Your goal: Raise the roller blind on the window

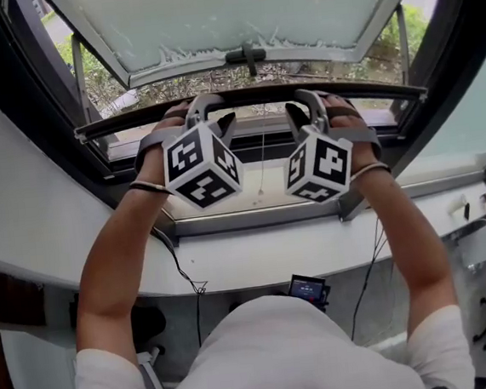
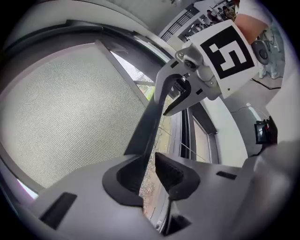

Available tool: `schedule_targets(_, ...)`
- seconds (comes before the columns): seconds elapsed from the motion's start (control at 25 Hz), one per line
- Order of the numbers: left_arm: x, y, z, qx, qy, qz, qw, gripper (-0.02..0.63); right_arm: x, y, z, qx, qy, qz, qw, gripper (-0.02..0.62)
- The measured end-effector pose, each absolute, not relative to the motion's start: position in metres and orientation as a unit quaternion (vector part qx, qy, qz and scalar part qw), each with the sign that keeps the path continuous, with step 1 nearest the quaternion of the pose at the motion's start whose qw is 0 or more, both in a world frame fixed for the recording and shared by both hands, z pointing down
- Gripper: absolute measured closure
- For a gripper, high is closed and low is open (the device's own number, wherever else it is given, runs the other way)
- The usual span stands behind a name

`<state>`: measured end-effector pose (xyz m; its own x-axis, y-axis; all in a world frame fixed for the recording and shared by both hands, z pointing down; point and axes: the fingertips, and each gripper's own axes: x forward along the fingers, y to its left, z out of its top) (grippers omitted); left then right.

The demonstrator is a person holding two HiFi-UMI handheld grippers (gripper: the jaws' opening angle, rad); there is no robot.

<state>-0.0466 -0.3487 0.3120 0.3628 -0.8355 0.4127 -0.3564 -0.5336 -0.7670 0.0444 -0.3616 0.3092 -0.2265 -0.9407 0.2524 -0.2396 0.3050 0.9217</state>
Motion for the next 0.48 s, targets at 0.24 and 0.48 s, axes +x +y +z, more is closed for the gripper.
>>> schedule_targets(0.24,-0.047,-0.348,0.303,-0.772,0.388,-0.409,0.294,0.52,0.045,-0.36,0.298,0.453,-0.673,-0.405,0.421,0.509)
schedule_targets(0.48,-0.047,-0.349,0.29,-0.774,0.395,-0.4,0.291,0.52,0.045,-0.36,0.283,0.474,-0.672,-0.413,0.392,0.509)
